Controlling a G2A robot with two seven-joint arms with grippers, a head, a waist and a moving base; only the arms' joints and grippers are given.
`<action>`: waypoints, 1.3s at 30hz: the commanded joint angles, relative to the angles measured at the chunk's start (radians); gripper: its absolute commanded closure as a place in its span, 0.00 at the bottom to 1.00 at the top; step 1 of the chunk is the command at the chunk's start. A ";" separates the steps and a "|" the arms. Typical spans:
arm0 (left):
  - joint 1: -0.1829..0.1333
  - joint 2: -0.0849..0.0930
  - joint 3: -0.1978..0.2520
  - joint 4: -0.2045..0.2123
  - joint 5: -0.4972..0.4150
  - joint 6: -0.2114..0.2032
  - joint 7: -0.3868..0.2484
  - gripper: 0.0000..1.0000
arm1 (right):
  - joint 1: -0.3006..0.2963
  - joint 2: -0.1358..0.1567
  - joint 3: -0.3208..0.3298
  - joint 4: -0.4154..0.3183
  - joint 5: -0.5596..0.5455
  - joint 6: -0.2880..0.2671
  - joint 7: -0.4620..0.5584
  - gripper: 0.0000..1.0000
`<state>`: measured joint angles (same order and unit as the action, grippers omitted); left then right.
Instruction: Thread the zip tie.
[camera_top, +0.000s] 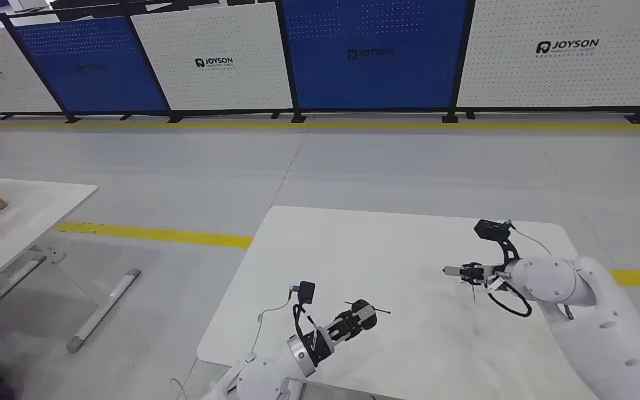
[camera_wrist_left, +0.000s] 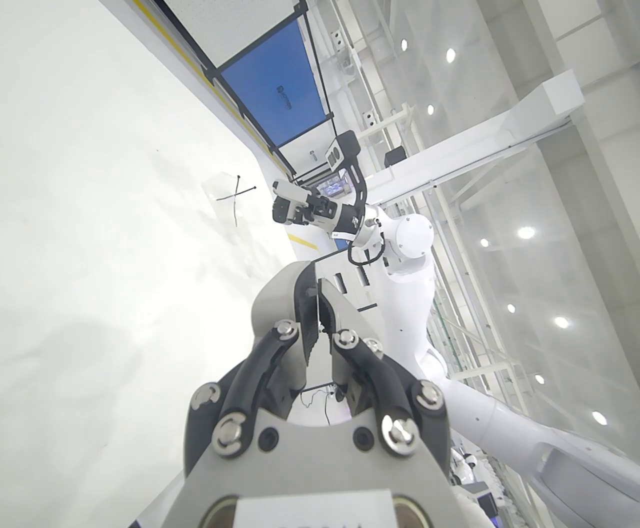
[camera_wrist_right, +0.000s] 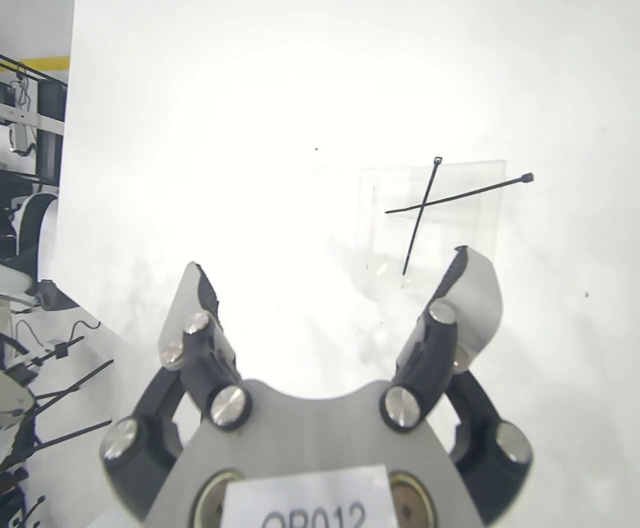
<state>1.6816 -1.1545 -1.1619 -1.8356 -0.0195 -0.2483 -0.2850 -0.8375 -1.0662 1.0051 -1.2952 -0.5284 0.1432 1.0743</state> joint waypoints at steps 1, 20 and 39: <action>0.000 0.000 0.000 0.000 0.000 0.000 0.000 1.00 | 0.015 -0.001 -0.003 0.012 -0.012 0.002 0.023 0.00; 0.000 0.000 0.000 0.000 0.000 0.000 0.000 1.00 | 0.122 -0.040 -0.119 0.131 -0.104 0.062 0.066 0.00; 0.000 0.000 0.000 0.000 0.000 0.000 0.000 1.00 | 0.186 -0.075 -0.163 0.224 -0.134 0.110 0.136 0.65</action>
<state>1.6816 -1.1545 -1.1619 -1.8356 -0.0195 -0.2483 -0.2850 -0.6541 -1.1390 0.8436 -1.0786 -0.6653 0.2536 1.2106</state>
